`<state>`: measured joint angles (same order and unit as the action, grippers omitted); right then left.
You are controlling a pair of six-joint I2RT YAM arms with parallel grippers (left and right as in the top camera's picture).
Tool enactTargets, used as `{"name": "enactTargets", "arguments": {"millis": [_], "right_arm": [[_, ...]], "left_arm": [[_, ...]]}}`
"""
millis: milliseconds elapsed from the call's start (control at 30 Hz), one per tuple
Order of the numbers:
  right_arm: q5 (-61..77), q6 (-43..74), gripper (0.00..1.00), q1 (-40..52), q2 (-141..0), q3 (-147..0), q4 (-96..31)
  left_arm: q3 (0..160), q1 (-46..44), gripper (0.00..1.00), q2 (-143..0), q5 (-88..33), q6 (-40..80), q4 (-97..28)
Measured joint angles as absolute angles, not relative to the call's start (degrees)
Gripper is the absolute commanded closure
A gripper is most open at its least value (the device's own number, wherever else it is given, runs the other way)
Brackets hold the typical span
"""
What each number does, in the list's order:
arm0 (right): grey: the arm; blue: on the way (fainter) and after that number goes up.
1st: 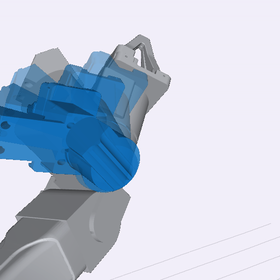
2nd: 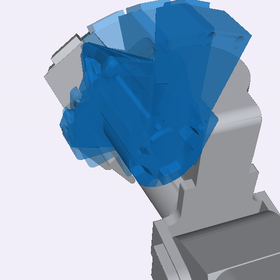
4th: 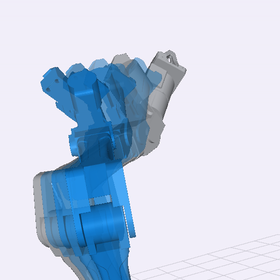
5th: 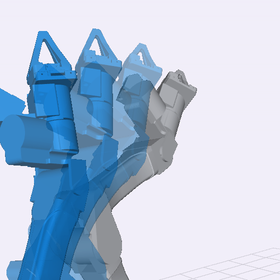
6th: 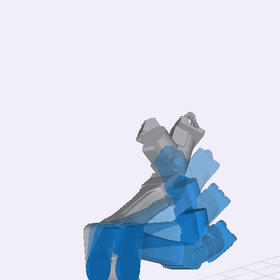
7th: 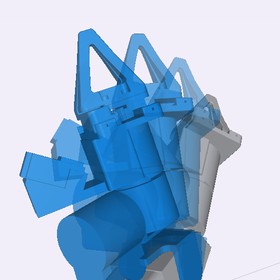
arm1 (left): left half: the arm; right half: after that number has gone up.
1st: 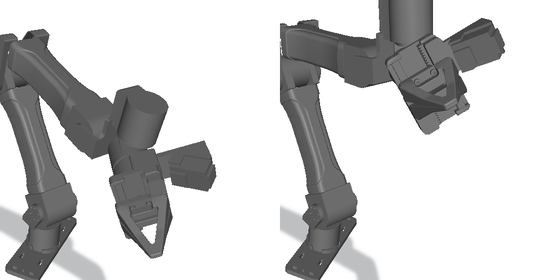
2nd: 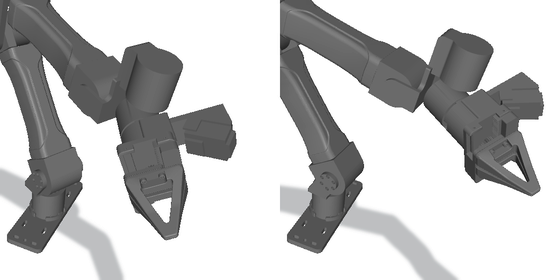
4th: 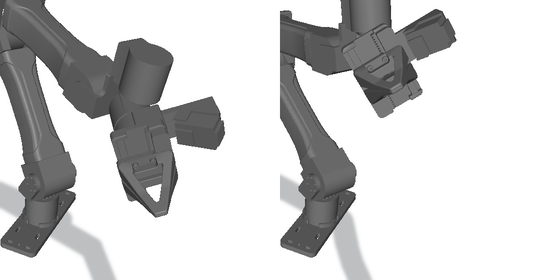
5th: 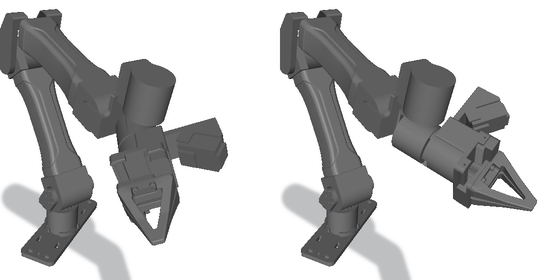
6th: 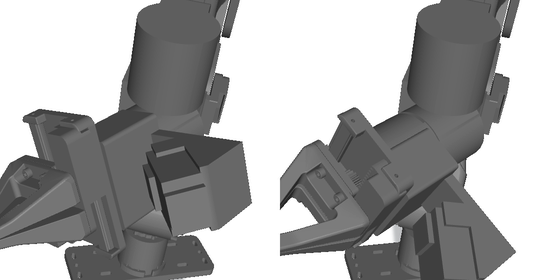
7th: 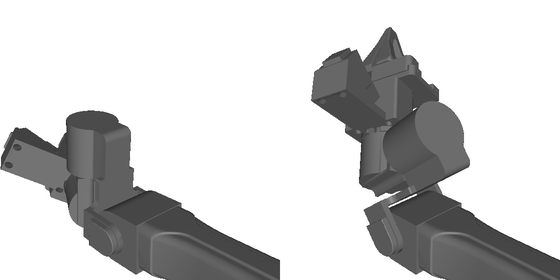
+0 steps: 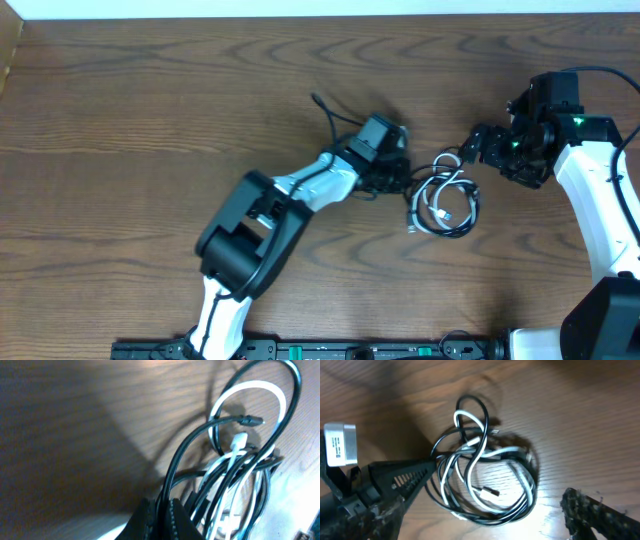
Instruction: Untangle cables
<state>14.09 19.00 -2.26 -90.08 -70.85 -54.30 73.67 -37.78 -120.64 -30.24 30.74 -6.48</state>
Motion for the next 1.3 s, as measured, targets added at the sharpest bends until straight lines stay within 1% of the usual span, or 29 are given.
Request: {"name": "enactTargets", "arguments": {"millis": [133, 267, 367, 467, 600, 800, 900, 1000, 1133, 1233, 1300], "right_arm": [[19.1, 16.3, 0.19, -2.2, -90.1, -70.8, -52.9], [24.3, 14.9, 0.27, -1.3, -90.1, -70.8, -50.6], [27.8, 14.7, 0.30, 0.1, -90.1, -70.8, -48.0], [30.0, 14.6, 0.32, 2.4, -90.1, -70.8, -45.4], [30.9, 14.6, 0.33, 4.2, -90.2, -70.8, -43.4], [28.2, 13.4, 0.33, 4.3, -92.3, -70.9, -42.5], [28.1, 11.1, 0.31, 4.3, -93.8, -70.8, -42.5], [28.9, 8.2, 0.28, 4.7, -95.1, -70.8, -42.5], [29.8, 4.0, 0.27, 7.1, -97.8, -70.9, -42.1], [29.4, 2.3, 0.28, 9.5, -100.3, -70.8, -41.7], [28.5, 1.8, 0.32, 10.9, -102.0, -70.8, -41.7]], "left_arm": [[72.3, -34.7, 0.92, -116.1, -31.6, 28.5, -10.9], [72.0, -33.5, 0.93, -107.7, -31.9, 26.9, -12.1], [72.0, -33.6, 0.93, -101.4, -32.8, 25.7, -13.5], [72.1, -33.7, 0.93, -98.1, -33.9, 23.8, -16.4], [72.0, -33.3, 0.93, -97.4, -34.7, 22.1, -21.2], [72.0, -30.7, 0.93, -97.4, -35.5, 20.9, -26.7], [72.0, -29.6, 0.93, -97.4, -35.7, 20.8, -29.3], [72.0, -29.1, 0.93, -97.4, -35.7, 20.7, -30.2], [72.0, -29.1, 0.93, -97.4, -35.7, 20.7, -30.2], [72.0, -29.1, 0.93, -97.4, -35.7, 20.7, -30.2], [72.0, -29.1, 0.93, -97.4, -35.7, 20.7, -30.2]]}}
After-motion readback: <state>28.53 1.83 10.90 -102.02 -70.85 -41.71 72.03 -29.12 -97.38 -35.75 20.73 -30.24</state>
